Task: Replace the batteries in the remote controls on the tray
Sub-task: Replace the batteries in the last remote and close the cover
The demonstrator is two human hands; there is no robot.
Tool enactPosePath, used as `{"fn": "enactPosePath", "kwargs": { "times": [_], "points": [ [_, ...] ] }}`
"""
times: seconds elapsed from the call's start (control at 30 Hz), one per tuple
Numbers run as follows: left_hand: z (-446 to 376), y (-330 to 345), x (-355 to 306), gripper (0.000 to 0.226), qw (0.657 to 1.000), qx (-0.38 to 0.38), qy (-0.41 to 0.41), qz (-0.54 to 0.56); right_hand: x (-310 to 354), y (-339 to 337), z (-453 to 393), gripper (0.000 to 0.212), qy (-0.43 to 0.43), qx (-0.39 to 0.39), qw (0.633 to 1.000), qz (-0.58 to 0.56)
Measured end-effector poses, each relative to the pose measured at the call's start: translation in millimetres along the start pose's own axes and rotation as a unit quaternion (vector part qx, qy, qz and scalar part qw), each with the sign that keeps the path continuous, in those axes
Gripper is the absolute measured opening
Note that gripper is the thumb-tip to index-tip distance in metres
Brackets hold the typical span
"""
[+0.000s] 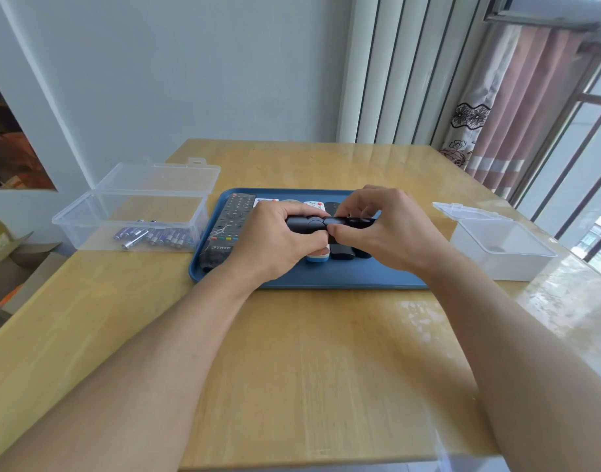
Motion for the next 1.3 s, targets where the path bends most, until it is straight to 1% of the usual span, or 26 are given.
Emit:
{"fn": "enactPosePath", "kwargs": {
  "times": [0.13, 0.27, 0.37, 0.5, 0.57, 0.63, 0.67, 0.73, 0.83, 0.9, 1.0, 1.07, 1.1, 1.13, 1.2, 1.3],
  "points": [
    [-0.9, 1.4, 0.0, 0.030, 1.000, 0.012, 0.005, 0.023, 0.7, 2.4, -0.1, 0.027, 0.001, -0.012, 1.000, -0.001],
    [-2.0, 1.3, -1.4, 0.037, 0.999, 0.039, 0.002, -0.009, -0.1, 2.4, -0.4, 0.022, -0.008, -0.015, 1.000, -0.010],
    [-2.4, 1.8, 0.3, 0.035, 0.999, 0.040, 0.003, -0.007, -0.8, 3.1, -0.9, 0.017, -0.018, -0.017, 1.000, -0.010],
    [-3.4, 0.6, 0.7, 0.033, 1.000, 0.019, 0.013, -0.011, 0.4, 6.3, -0.7, 0.014, -0.026, -0.028, 0.999, 0.004],
    [-3.6, 0.6, 2.0, 0.034, 1.000, 0.014, 0.004, -0.007, -0.7, 6.5, -0.8, 0.014, -0.030, -0.027, 0.999, 0.003],
    [-3.2, -1.9, 3.5, 0.035, 1.000, -0.001, -0.012, 0.005, -3.2, 3.5, -2.2, 0.018, -0.033, -0.030, 0.999, -0.005],
    [-3.0, -3.6, 3.6, 0.034, 1.000, -0.013, -0.022, 0.015, -5.9, 0.4, -3.7, 0.024, -0.023, -0.033, 0.999, -0.022],
    [-3.8, -7.5, 3.8, 0.034, 0.997, -0.043, -0.041, 0.048, -15.1, -5.9, -8.9, 0.031, 0.033, -0.037, 0.995, -0.088],
    [-5.7, -11.2, 4.7, 0.036, 0.985, -0.101, -0.047, 0.133, -31.6, -7.7, -15.9, 0.019, 0.115, -0.021, 0.968, -0.221],
    [-7.6, -14.9, 6.4, 0.036, 0.972, -0.141, -0.042, 0.184, -35.5, -6.3, -17.8, 0.016, 0.130, 0.002, 0.952, -0.277],
    [-9.7, -18.4, 11.8, 0.022, 0.957, -0.175, -0.055, 0.224, -33.2, 0.1, -15.7, 0.029, 0.149, 0.052, 0.926, -0.344],
    [-9.5, -19.7, 15.4, 0.011, 0.957, -0.194, -0.063, 0.207, -26.9, 8.3, -12.1, 0.029, 0.154, 0.083, 0.922, -0.345],
    [-9.0, -18.6, 15.9, 0.009, 0.960, -0.193, -0.066, 0.195, -24.4, 11.9, -10.7, 0.027, 0.153, 0.086, 0.924, -0.340],
    [-8.6, -15.6, 16.7, 0.012, 0.961, -0.182, -0.073, 0.193, -22.5, 14.7, -9.6, 0.026, 0.147, 0.083, 0.928, -0.332],
    [-7.5, -7.9, 16.3, 0.020, 0.957, -0.159, -0.087, 0.228, -18.7, 16.4, -6.3, 0.025, 0.135, 0.067, 0.941, -0.304],
    [-7.0, -6.2, 14.9, 0.020, 0.944, -0.171, -0.095, 0.265, -13.3, 16.9, -2.6, 0.034, 0.107, 0.046, 0.967, -0.227]
  ]
}}
Point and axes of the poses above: each hand's wrist, its own z-axis away from the middle knuckle, its own y-axis out of the palm, x = y × z, the point moved 5 cm from there along -z, towards the middle knuckle, and after that the axes turned 13 degrees about y, right-handed, at the moved point
